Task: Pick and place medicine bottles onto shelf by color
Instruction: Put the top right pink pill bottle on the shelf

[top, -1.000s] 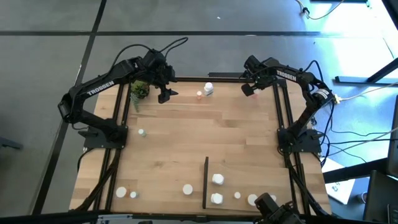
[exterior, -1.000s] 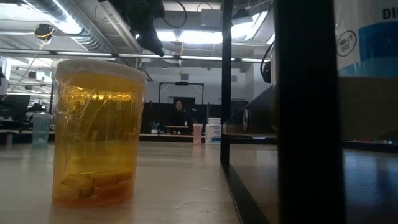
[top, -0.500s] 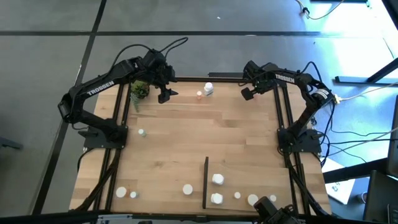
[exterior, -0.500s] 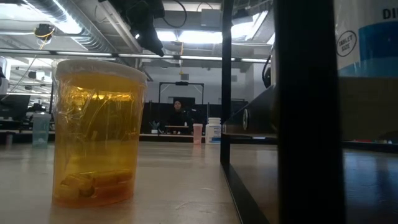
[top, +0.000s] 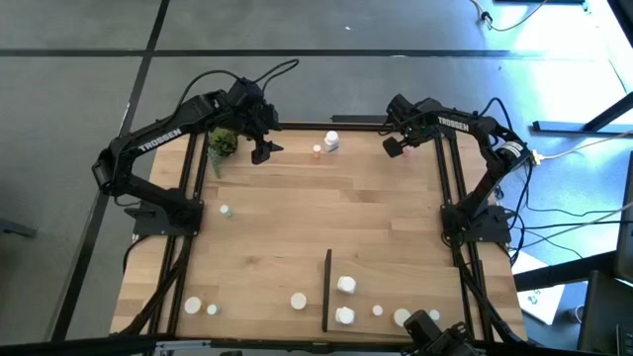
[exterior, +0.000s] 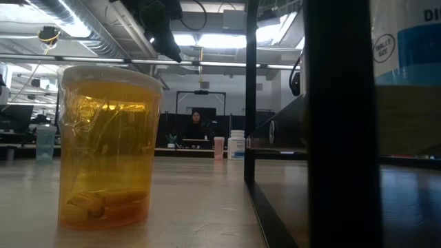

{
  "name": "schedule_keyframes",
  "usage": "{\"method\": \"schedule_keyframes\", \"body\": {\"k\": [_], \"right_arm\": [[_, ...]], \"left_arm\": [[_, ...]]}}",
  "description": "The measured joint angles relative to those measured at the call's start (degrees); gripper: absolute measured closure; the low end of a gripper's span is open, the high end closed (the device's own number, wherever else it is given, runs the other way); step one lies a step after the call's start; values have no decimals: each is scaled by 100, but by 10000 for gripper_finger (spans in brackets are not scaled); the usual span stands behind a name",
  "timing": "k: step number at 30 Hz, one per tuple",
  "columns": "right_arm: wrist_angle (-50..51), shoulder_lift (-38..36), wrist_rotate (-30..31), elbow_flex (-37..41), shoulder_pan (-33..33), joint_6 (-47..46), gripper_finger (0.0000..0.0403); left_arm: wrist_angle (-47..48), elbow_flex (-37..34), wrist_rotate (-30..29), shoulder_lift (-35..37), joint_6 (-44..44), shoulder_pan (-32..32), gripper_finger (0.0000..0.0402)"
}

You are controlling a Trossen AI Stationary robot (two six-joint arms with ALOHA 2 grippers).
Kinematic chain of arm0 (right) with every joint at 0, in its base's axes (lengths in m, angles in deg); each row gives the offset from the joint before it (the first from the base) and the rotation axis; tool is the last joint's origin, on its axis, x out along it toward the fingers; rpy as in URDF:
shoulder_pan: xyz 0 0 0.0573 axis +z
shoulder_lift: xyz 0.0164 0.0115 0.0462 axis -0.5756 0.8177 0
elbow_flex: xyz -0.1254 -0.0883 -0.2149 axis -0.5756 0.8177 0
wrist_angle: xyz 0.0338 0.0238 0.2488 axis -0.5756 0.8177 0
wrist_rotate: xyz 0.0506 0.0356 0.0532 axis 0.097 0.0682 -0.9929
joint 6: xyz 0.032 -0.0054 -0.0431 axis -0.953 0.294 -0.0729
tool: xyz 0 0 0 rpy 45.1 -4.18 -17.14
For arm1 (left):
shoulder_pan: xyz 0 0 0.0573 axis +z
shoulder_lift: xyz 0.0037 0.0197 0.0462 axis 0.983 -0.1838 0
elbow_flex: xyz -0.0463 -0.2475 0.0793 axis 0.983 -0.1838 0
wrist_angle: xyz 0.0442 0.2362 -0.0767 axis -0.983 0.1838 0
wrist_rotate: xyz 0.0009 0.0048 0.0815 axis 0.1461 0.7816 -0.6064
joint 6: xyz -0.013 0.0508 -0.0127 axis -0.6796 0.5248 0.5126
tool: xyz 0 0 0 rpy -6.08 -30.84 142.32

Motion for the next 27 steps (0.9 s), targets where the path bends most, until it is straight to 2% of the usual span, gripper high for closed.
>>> {"method": "schedule_keyframes", "body": {"k": [12, 27], "right_arm": [[-14, 0, -2, 0, -10, -137, 92], [-83, 0, -46, 148, -9, -326, 96]], "left_arm": [[0, 0, 0, 0, -1, 0, 109], [0, 0, 0, 0, -2, 0, 109]]}}
